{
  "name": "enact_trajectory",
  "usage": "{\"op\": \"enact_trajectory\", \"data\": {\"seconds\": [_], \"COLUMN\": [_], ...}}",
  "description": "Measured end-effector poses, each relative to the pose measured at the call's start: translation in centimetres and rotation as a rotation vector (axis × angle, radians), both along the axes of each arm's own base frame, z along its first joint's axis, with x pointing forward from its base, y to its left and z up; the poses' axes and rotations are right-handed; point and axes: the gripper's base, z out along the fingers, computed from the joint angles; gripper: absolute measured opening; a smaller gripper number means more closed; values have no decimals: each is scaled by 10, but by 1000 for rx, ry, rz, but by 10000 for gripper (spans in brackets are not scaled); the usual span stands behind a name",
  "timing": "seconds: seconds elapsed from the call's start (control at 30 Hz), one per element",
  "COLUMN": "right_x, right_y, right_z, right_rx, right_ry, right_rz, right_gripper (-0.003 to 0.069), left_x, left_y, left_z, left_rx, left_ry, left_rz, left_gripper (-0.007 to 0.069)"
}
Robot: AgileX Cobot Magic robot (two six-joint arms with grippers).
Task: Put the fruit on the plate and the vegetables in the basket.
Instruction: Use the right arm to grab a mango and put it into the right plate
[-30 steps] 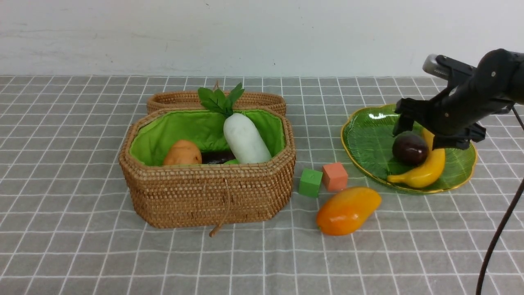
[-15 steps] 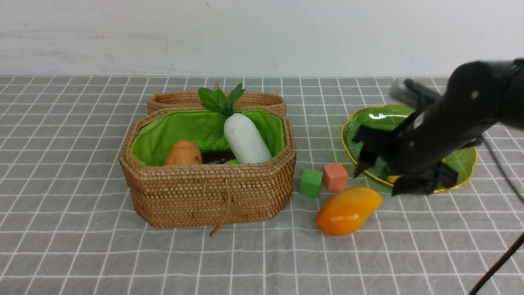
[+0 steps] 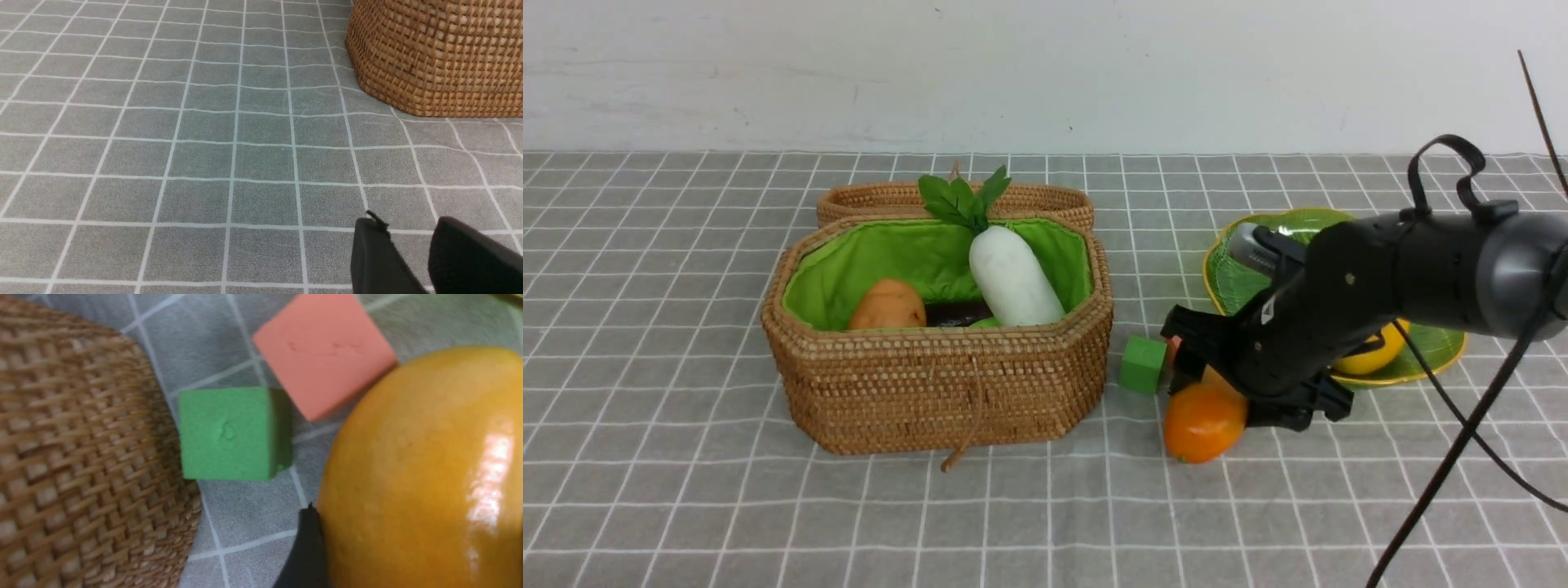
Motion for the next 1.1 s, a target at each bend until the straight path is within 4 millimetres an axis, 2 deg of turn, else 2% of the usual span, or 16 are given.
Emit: {"op": "enact_trajectory", "data": {"seconds": [0.2,0.33,0.47,0.53,0.57,0.6,0.67,0.73,0.8,0.9,1.1], "right_x": [-2,-16,-20,-12,-12,-1,6,21,35,45,71], "right_y": [0,-6,-12,-27,-29,-43,-52,-72,-86,-91,-86], "right_z": [5,20,54,89,91,106,113,122,119,107,53], "right_rx": [-27,-65,-54,-28,-26,-25,-25,-41,-61,-76,-103], "right_ry": [-19,8,-106,-234,-244,-323,-375,-495,-577,-597,-497], "right_rz": [68,126,135,89,83,42,14,-40,-73,-78,-59], "right_gripper": [550,549,549,549,549,549,549,549,549,549,548], "left_x": [0,0,0,0,0,0,0,0,0,0,0], "left_y": [0,0,0,0,0,0,0,0,0,0,0], "left_z": [0,0,0,0,0,0,0,0,0,0,0], "left_rx": [0,0,0,0,0,0,0,0,0,0,0], "left_ry": [0,0,0,0,0,0,0,0,0,0,0], "left_rz": [0,0,0,0,0,0,0,0,0,0,0], "left_gripper": [204,209,214,216,216,216,216,216,216,216,216]}}
